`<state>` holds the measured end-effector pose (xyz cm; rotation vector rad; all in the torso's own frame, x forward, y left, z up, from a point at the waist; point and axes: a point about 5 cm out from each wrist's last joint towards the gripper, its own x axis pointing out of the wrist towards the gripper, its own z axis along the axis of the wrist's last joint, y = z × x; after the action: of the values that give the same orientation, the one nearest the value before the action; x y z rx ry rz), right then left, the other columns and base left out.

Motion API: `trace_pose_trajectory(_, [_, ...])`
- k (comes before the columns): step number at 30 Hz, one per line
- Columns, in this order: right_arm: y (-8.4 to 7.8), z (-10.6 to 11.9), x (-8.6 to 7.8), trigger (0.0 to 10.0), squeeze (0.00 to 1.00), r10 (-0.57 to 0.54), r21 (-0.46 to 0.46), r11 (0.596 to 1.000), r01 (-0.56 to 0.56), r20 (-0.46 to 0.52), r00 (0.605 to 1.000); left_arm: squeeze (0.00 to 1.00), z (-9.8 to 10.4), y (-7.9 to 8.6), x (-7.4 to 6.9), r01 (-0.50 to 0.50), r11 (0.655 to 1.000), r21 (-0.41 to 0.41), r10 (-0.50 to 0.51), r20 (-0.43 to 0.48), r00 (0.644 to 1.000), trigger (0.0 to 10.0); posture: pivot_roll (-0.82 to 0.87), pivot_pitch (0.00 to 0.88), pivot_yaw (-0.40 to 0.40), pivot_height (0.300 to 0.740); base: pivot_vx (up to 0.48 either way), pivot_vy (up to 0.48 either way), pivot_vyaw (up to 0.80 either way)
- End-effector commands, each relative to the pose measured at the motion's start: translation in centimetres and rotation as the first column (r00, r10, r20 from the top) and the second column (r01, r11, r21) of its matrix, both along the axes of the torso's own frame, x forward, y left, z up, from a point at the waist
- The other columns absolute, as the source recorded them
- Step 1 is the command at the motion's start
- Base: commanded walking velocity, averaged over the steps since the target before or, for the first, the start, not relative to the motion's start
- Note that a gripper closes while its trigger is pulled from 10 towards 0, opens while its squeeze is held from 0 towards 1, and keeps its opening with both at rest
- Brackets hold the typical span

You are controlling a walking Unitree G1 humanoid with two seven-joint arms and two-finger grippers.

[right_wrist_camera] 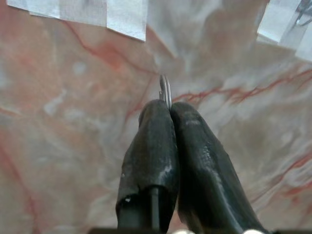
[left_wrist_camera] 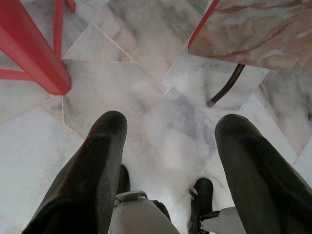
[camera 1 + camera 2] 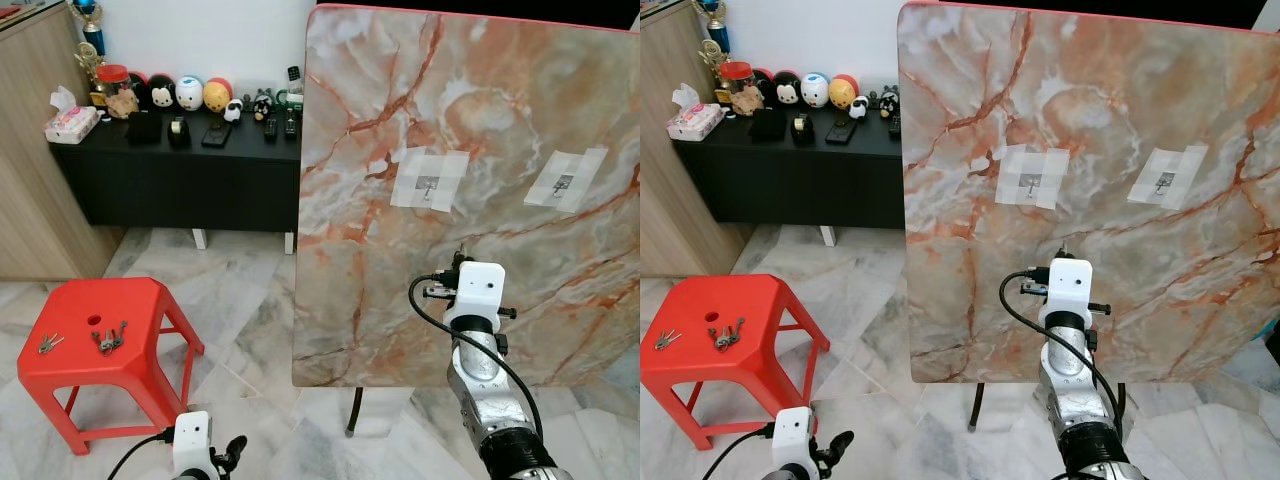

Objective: Hang keys on a hook

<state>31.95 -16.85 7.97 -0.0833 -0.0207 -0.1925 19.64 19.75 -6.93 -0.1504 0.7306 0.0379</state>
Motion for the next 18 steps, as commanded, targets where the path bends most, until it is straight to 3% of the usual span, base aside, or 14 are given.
trace_pose_trajectory(1, [-0.4,0.6,0.0,10.0,0.00,0.005,0.025,1.000,-0.005,0.037,0.999,0.00,-0.1,-0.1,-0.1,-0.007,1.000,-0.008,0.007,-0.005,1.000,10.0,0.01,0.000,-0.106,0.740,0.000,0.000,0.00])
trace_pose_trajectory(6, [0.2,1.0,0.0,10.0,0.00,0.086,-0.053,0.995,-0.083,0.065,0.994,0.00,-0.1,0.0,-0.1,-0.004,1.000,-0.005,0.004,-0.006,1.000,10.0,0.01,0.000,-0.106,0.740,0.221,0.000,0.00])
trace_pose_trajectory(9, [0.6,0.7,-0.3,10.0,0.00,0.128,-0.053,0.991,-0.125,0.055,0.990,0.00,-0.1,0.0,-0.1,-0.002,1.000,-0.004,0.002,-0.008,1.000,10.0,0.01,0.000,-0.108,0.740,0.291,0.000,0.00])
trace_pose_trajectory(18, [0.1,-3.3,-1.6,10.0,0.00,0.156,-0.006,0.987,-0.159,-0.159,0.975,0.00,-0.2,-0.2,-0.3,0.007,1.000,-0.005,-0.007,-0.016,1.000,10.0,0.01,0.000,-0.110,0.740,0.292,0.000,0.00])
